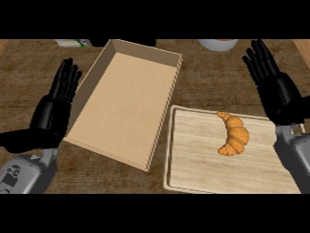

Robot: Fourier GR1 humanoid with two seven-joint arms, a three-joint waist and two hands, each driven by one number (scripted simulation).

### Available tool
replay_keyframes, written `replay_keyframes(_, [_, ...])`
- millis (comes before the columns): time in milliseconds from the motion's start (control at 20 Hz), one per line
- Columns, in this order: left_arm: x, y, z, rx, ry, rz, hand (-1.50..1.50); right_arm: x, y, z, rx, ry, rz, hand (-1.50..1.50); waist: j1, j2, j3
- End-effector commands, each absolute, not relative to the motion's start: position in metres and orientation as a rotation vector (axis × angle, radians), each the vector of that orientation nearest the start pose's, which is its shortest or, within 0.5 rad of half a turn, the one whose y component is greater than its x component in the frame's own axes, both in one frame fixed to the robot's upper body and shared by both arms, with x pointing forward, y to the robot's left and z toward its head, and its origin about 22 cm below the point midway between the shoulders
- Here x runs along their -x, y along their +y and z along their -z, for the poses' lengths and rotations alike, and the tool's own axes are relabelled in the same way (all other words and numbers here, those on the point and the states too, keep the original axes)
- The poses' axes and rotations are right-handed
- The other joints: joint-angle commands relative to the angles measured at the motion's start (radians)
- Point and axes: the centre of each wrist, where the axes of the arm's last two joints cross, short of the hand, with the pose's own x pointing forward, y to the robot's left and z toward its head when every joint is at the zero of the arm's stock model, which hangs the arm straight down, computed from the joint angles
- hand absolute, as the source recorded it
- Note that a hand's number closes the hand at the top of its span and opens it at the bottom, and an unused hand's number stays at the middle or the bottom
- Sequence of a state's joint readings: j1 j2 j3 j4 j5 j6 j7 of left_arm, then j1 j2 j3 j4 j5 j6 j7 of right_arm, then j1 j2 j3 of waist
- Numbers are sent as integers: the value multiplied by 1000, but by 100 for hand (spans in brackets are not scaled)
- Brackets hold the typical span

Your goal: Pick the croissant from the tray and place it in the cardboard box

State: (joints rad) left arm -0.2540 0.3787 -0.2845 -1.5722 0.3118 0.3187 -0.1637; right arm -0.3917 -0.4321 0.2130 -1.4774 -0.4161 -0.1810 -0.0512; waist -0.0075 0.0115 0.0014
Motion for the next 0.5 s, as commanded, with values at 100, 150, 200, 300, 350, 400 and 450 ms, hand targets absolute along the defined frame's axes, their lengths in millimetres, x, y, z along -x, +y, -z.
replay_keyframes(100, [-274,290,-37,-374,-1681,153,0,-299,-287,-61,-139,-1714,-169,-150,9,-9,2])
replay_keyframes(150, [-275,316,-34,-487,-1608,175,0,-296,-281,-54,-174,-1697,-180,-150,5,-6,2])
replay_keyframes(200, [-266,336,-23,-591,-1532,191,0,-299,-279,-64,-204,-1681,-206,-150,11,-7,1])
replay_keyframes(300, [-265,326,-21,-520,-1523,196,0,-307,-306,-115,191,-1777,-790,-150,50,-25,-32])
replay_keyframes(350, [-260,334,-14,-554,-1471,207,0,-301,-317,-108,288,-1693,-921,-150,39,-11,-19])
replay_keyframes(400, [-259,345,-17,-602,-1441,205,0,-288,-324,-80,287,-1629,-977,-150,29,-5,-3])
replay_keyframes(450, [-258,350,-18,-607,-1418,202,0,-269,-326,-37,222,-1606,-923,-150,15,-2,2])
